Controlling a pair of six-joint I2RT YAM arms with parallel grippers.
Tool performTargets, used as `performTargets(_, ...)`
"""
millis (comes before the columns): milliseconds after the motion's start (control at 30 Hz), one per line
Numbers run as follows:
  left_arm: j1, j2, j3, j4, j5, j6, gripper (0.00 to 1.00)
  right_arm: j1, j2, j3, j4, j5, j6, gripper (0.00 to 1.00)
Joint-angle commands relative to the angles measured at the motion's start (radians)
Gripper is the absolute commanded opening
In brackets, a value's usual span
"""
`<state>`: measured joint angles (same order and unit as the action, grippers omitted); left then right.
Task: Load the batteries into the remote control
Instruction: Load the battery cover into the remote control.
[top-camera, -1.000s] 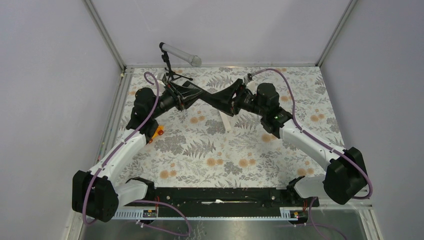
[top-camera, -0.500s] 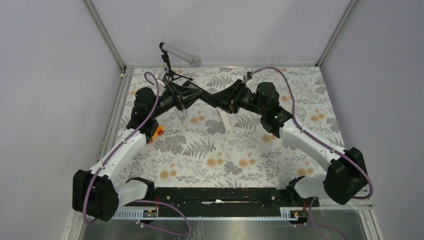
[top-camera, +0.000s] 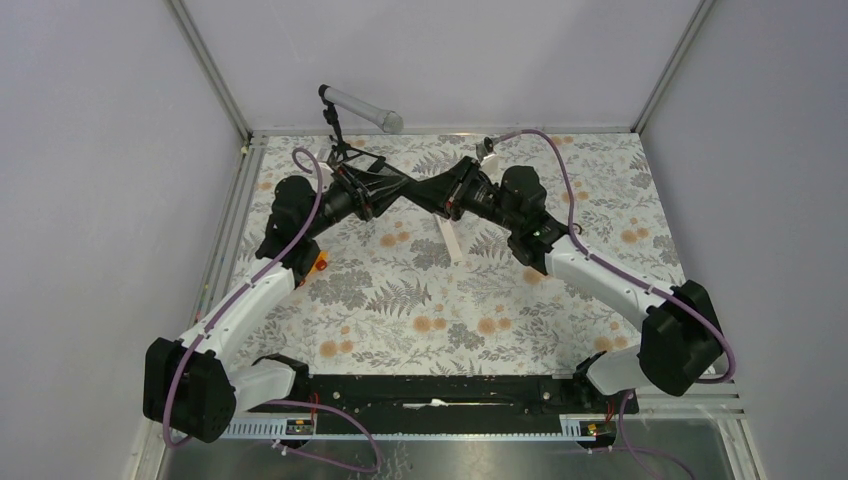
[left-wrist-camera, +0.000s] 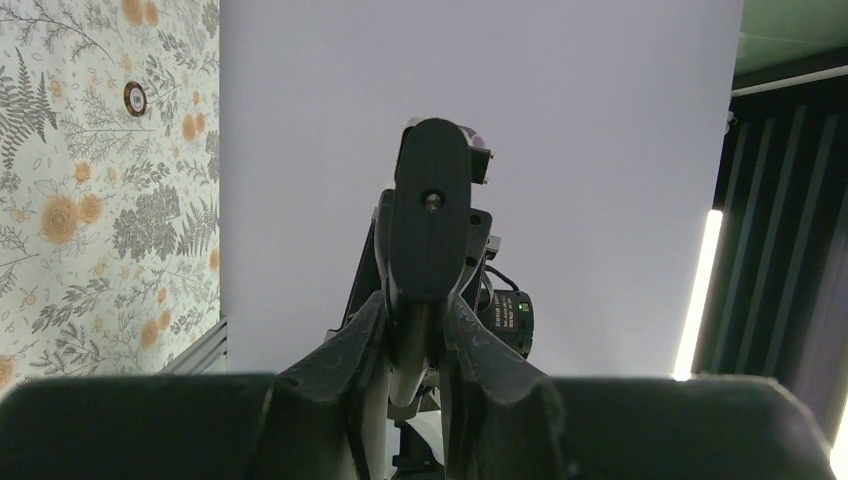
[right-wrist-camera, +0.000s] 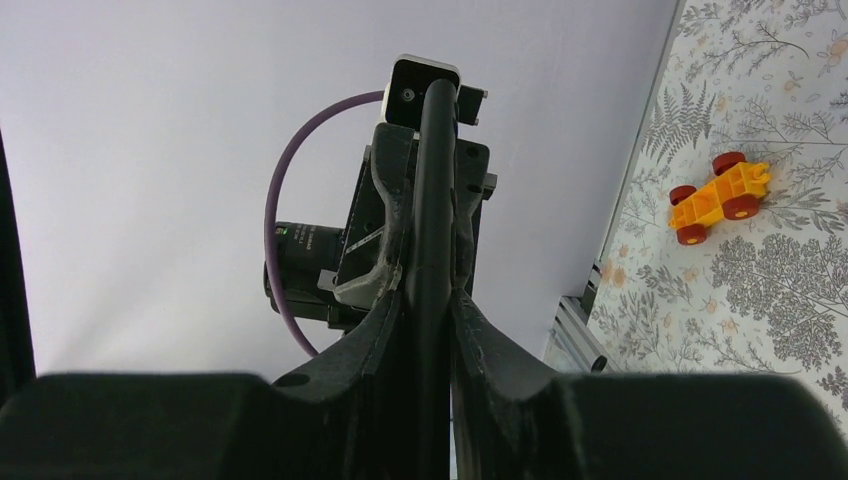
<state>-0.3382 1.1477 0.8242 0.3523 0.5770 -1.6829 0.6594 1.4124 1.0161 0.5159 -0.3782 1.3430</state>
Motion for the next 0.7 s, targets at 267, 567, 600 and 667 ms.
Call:
performTargets(267,-0.046,-0.08,0.021,0.172,0.049,-0.09,0.0,0.027,0.129,-0.023,0.124,0.067,0.002,0.23)
performTargets(567,0.083,-0.11,0.021,-0.061,0.081,0.161,0.0,-0.028,-0.021,-0.067,0.081,-0.037,-0.119,0.62)
performTargets(600,0.099,-0.107,0.018,-0.057,0.097,0.185,0.0,-0.043,-0.047,-0.084,0.094,-0.053,-0.125,0.67)
performTargets(667,0.117,-0.092,0.018,-0.043,0.138,0.22,0.0,-0.072,-0.091,-0.109,0.13,-0.092,-0.138,0.77)
